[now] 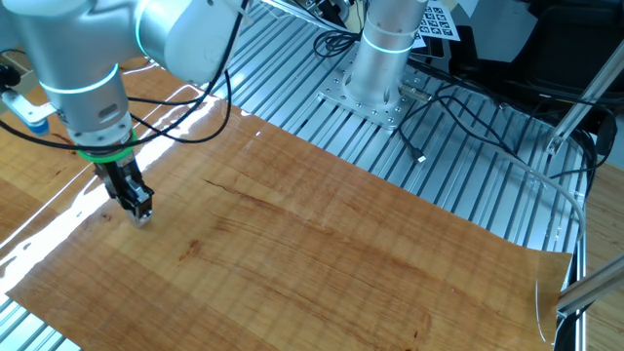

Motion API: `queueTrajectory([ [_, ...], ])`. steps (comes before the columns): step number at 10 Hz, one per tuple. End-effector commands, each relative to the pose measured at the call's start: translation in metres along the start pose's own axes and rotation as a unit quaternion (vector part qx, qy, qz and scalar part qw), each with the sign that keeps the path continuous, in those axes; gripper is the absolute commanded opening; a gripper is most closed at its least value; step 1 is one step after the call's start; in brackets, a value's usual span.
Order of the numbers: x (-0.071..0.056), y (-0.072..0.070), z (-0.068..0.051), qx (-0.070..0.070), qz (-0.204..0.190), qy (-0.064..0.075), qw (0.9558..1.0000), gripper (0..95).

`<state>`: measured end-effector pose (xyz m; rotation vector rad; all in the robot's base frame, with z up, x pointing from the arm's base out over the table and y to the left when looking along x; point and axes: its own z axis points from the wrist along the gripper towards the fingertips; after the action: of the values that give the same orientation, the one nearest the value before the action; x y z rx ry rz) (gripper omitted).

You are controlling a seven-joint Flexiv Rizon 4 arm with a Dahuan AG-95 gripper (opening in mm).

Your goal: Hold a small block with the gripper and sweep it from left to right on the table

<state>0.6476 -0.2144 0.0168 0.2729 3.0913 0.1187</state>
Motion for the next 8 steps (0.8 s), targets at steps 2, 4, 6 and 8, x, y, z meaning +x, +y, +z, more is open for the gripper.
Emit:
queueTrajectory([
  [2, 0.0013, 0.0004, 0.0006, 0.004, 0.001, -0.002, 1.0, 0.0],
  [4, 0.0011, 0.0009, 0.0021, 0.007, 0.0, -0.003, 1.0, 0.0],
  [6, 0.003, 0.0045, 0.003, 0.019, -0.001, -0.006, 0.9998, 0.0],
  [8, 0.0026, 0.0099, -0.0005, 0.024, 0.001, -0.006, 0.9997, 0.0],
])
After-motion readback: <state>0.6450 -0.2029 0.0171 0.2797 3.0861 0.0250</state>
